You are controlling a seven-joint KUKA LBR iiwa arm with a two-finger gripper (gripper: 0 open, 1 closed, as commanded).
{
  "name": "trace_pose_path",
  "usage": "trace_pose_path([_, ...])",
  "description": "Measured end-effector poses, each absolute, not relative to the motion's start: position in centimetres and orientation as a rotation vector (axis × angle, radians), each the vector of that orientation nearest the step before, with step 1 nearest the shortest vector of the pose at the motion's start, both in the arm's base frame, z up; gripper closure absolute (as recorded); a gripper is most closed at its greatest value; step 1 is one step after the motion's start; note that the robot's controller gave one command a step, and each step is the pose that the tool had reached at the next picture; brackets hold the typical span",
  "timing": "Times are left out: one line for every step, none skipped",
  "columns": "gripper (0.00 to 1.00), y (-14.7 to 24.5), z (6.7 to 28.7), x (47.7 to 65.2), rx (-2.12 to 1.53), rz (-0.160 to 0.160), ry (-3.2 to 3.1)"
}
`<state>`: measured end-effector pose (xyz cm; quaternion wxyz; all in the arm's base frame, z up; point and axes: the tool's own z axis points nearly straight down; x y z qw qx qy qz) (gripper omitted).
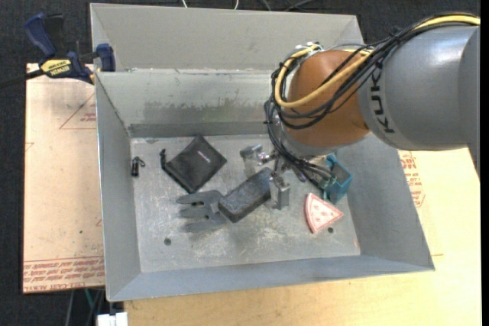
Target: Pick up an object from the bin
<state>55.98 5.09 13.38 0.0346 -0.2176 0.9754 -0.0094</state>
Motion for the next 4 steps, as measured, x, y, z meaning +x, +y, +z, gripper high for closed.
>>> trace_pose_path([1.0, 5.3, 11.5, 55.5, -0.756, -0.025, 3.0])
trace_pose_path([1.0, 4.8, 14.5, 57.0, -0.914, -0.033, 2.94])
trace_pose_path([1.0, 4.1, 9.7, 55.3, -1.511, -0.046, 2.697])
trace_pose_path([1.0, 4.0, 15.4, 55.4, -1.547, -0.041, 2.682])
